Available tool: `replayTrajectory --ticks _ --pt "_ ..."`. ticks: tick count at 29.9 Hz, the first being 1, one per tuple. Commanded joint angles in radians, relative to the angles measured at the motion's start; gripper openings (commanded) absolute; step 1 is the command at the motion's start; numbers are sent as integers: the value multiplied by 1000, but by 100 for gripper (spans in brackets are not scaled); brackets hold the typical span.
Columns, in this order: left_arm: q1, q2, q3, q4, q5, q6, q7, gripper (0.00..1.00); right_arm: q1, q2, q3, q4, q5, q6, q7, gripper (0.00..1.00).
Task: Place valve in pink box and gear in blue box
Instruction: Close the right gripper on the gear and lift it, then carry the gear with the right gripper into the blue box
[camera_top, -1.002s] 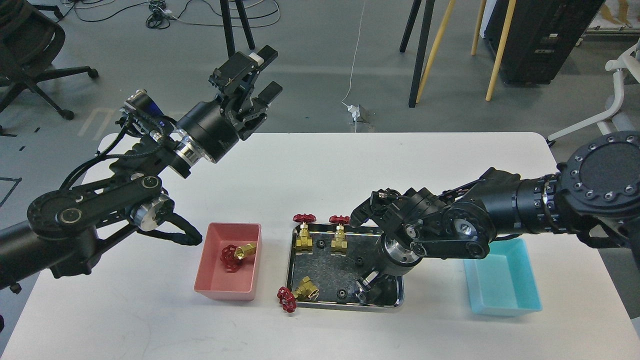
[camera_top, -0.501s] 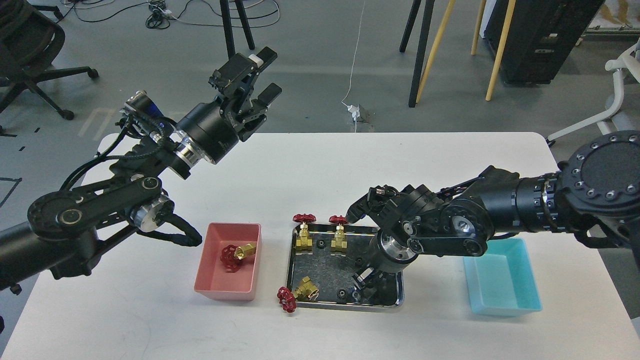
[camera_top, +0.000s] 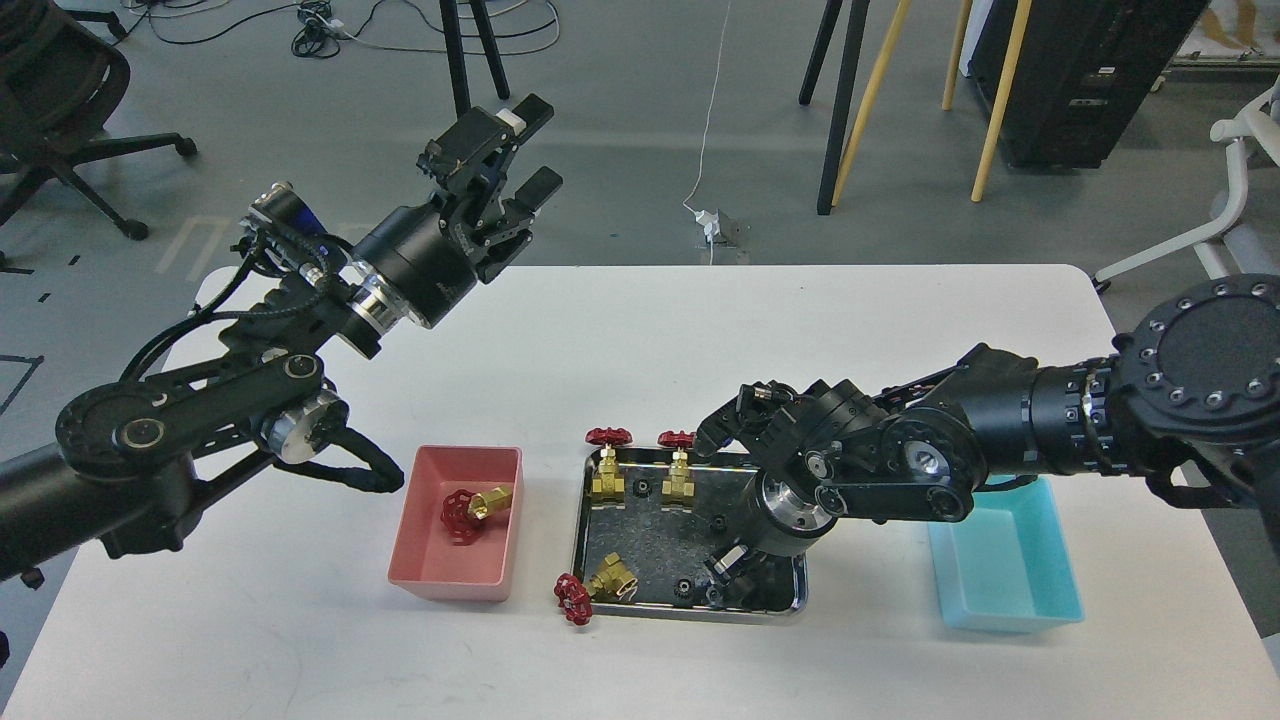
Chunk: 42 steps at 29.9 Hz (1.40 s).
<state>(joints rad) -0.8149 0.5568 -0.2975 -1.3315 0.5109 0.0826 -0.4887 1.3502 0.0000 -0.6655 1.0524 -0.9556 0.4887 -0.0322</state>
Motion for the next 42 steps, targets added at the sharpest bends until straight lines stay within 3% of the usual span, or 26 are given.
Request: replayTrajectory --ticks 1,4,6,18,24,34,39,42 --pt "0 0 0 0 0 -1 0 86 1 0 0 0 -2 0 0 34" --pt "0 0 0 0 0 0 0 86 0 0 0 -2 -2 0 0 15" --pt "0 0 0 0 0 -1 0 86 0 0 0 -6 -2 0 0 10" --pt "0 0 0 0 0 -1 0 86 90 0 18 14 17 0 0 4" --pt "0 0 0 0 0 -3 0 86 234 -15 32 171 11 0 -2 3" --pt "10 -29 3 -1 0 -3 0 86 270 -638 -29 435 -245 0 -2 3" --pt "10 -47 9 -3 1 -3 0 86 224 -826 -29 480 -331 0 -2 3" --pt "10 -63 9 -3 3 -1 0 86 164 -871 -20 479 -364 0 -2 3"
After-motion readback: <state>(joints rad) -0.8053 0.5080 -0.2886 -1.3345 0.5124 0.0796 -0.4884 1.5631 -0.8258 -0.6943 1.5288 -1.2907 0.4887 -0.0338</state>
